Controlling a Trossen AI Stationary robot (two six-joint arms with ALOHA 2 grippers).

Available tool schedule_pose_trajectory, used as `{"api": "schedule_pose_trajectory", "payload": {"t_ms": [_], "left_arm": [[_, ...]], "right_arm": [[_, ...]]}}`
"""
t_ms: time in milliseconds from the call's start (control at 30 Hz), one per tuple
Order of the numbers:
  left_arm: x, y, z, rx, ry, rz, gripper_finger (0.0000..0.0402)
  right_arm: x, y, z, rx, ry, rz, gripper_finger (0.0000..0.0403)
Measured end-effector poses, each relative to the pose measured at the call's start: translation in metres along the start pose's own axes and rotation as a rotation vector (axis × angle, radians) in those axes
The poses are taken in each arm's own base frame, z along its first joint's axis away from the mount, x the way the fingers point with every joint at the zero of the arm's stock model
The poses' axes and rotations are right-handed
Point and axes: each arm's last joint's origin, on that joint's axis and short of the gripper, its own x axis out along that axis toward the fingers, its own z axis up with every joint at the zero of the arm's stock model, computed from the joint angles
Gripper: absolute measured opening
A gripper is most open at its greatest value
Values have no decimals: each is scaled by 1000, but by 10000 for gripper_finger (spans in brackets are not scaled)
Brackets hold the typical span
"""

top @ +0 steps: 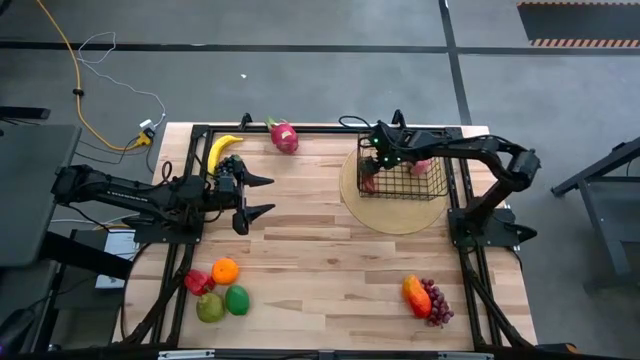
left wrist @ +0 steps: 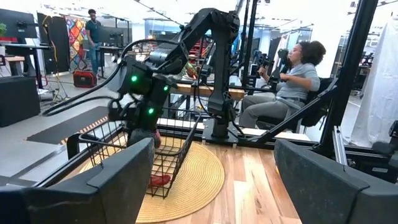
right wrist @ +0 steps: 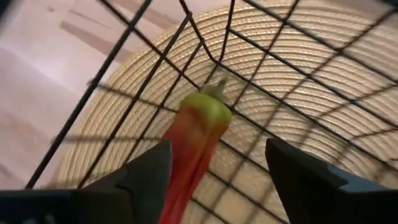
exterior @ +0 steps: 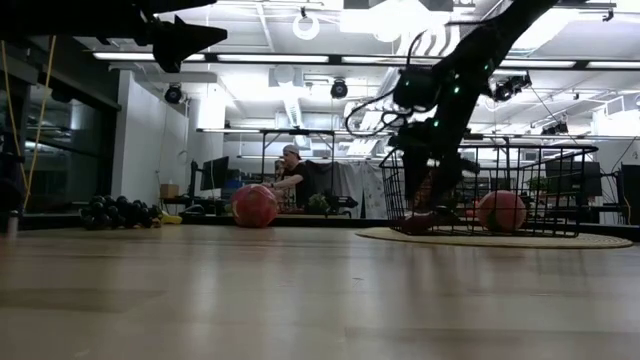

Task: Build produce basket
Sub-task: Put the mango into the wire basket

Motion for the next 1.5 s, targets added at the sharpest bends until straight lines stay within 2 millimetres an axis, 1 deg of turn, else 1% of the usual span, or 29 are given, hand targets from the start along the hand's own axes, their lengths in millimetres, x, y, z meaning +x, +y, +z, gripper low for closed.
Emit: {"api": "schedule_pose_trajectory", "payload": {"t_ms": [100,233,300,400,533,633,700,767,900,1033,1500], "left_arm": [[0,0,0,-1,0,11,319],[0,0,0,-1,-1,11,319],[0,0,0,-1,0,11,319],[0,0,0,-1,1,7,319],[0,0,0,-10,1,6,319],[0,0,0,-24,2,6,319],[0,0,0,-23,4,-4,319],[0,0,0,-23,5,-13,319],[0,0,-1,-23,8,-12,319],[0,0,-1,-23,9,-12,319],[0,0,-1,-23,9,-12,319]], "right_arm": [[-23,-2,-3,-66,-31,-35,256],[-62,0,-11,-159,-93,-45,256],[-80,6,-19,-202,-158,11,256],[-94,18,-40,-255,-303,162,256],[-104,32,-73,-326,-508,433,256],[-113,40,-95,-390,-687,632,256],[-118,42,-107,-438,-781,711,256],[-122,44,-115,-472,-852,748,256],[-126,49,-121,-532,-894,770,256],[-130,53,-123,-581,-910,774,256],[-129,54,-124,-622,-905,753,256]]}}
